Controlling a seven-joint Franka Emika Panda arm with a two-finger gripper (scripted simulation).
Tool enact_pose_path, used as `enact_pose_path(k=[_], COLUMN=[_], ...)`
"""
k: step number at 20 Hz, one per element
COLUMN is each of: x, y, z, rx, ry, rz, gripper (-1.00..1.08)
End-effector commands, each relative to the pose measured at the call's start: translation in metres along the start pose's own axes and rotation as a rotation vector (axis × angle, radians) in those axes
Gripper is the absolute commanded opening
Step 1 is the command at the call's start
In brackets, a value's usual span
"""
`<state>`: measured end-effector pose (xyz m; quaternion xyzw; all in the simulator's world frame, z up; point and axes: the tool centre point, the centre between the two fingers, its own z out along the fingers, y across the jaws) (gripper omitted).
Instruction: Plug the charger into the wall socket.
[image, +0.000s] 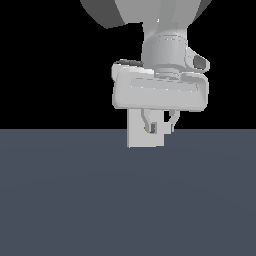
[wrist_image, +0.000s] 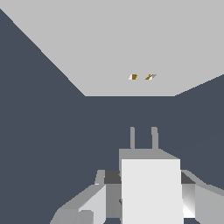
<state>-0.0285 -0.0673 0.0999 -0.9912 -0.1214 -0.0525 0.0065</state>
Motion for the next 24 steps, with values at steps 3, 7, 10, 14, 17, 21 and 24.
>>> enact_pose_path(k=[3,7,10,14,17,21,24], x=[0.003,0.013,0.024,0.039,0.046,0.05,0.05], y=[0.0,0.0,0.0,-0.001,-0.001,0.0,0.0], z=[0.0,0.001,0.002,0.004,0.005,0.005,0.005], rx=[0.0,0.0,0.0,-0.001,-0.001,-0.001,-0.001], ry=[0.0,0.0,0.0,0.0,0.0,0.0,0.0], rz=[0.0,0.0,0.0,0.0,0.0,0.0,0.0], gripper=[-1.0,-1.0,-1.0,-1.0,-1.0,-1.0,-1.0])
